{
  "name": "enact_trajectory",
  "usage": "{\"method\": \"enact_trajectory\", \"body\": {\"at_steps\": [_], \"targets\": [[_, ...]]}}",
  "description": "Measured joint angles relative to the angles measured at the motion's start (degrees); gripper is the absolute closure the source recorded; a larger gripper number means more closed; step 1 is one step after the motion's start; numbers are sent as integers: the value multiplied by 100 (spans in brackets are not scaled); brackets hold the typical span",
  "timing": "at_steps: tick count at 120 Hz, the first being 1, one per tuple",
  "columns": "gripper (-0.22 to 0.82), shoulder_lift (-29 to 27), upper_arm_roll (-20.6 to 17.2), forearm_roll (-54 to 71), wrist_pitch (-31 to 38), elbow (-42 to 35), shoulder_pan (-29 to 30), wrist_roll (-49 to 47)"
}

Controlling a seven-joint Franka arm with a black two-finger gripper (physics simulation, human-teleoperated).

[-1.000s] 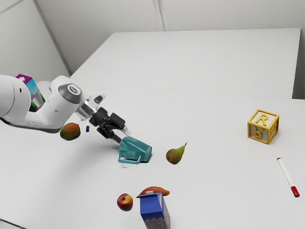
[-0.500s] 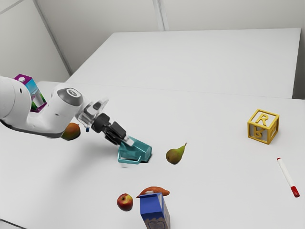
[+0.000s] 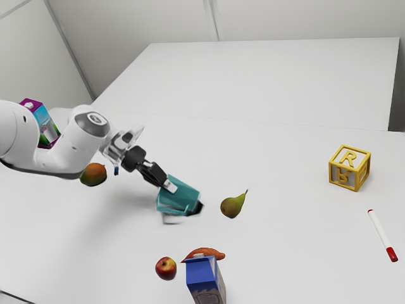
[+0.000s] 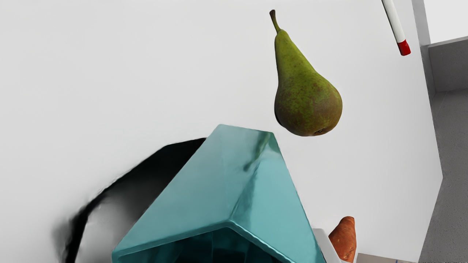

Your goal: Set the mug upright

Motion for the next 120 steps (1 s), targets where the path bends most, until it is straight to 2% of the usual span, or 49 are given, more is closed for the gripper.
{"method": "enact_trajectory", "body": {"at_steps": [16,34,59,85,120], "targets": [[75,-345,-221,299,181,-5,-84,-56],[76,-829,-633,1376,586,-3,-125,-393],[76,-946,-1044,3137,1271,-62,-189,-1245],[76,-895,-1169,4433,1814,-301,-225,-2208],[76,-761,-1181,4854,2071,-425,-261,-3146]]}}
